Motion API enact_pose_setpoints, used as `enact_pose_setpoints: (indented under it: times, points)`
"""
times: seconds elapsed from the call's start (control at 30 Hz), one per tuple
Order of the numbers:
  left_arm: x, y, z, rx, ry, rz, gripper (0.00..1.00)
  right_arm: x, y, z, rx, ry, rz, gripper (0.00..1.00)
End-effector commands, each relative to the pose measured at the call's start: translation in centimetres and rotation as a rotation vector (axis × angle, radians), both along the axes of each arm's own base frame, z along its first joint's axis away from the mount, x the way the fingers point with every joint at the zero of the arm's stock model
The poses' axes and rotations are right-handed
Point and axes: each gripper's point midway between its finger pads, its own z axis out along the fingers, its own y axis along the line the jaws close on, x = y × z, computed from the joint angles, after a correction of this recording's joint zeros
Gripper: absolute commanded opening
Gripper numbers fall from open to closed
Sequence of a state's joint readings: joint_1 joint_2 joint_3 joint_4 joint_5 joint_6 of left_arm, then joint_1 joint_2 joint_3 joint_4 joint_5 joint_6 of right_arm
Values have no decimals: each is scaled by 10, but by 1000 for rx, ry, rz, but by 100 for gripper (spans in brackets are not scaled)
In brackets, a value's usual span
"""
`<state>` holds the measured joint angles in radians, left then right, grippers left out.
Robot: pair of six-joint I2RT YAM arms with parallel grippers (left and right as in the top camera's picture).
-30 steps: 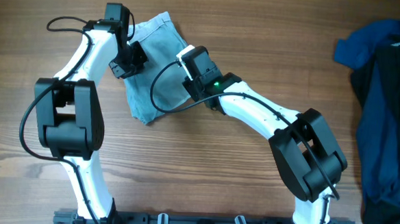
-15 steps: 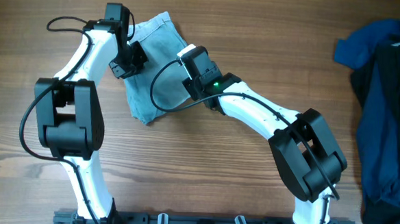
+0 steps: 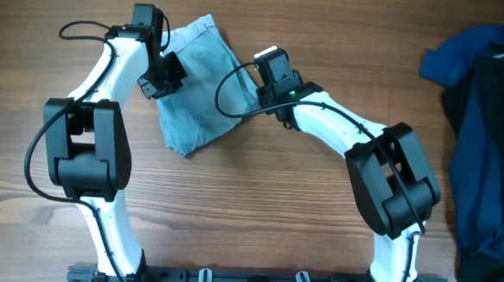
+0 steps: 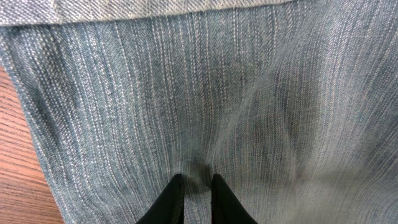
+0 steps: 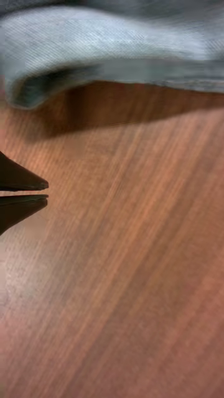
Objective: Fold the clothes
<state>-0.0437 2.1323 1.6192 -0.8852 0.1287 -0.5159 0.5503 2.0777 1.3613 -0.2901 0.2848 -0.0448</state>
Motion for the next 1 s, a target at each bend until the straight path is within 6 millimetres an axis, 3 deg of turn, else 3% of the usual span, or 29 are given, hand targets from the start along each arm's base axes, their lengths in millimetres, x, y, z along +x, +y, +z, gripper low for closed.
enact_pose_setpoints:
  times: [0.0, 0.13, 0.23, 0.37, 0.53, 0.63, 0.73, 0.87, 0.97]
  points:
    - [-6, 5, -10, 21, 23, -6, 16, -11, 33, 38, 64, -31, 54, 5]
    - [-6, 5, -10, 21, 23, -6, 17, -31, 51, 72, 109, -50, 75, 14]
    - [-6, 5, -10, 21, 23, -6, 17, -39, 59, 75, 160, -36, 34, 27]
    - [-6, 5, -10, 21, 23, -6, 17, -41, 64, 54, 193, 17, 2, 37]
    - [-6, 5, -10, 20, 25, -6, 17, -35, 73, 18, 207, 42, -13, 37]
    - [-7, 5, -10, 21, 28, -7, 17, -35, 73, 6, 194, 57, -14, 37]
    - [-6, 5, -10, 21, 27, -6, 17, -34, 74, 6, 202, 51, -17, 34]
    - [-7, 5, -10, 21, 27, -7, 17, -21, 56, 13, 125, -32, -84, 5]
    - [-7, 6, -10, 22, 27, -7, 17, -10, 38, 23, 46, -120, -141, 4]
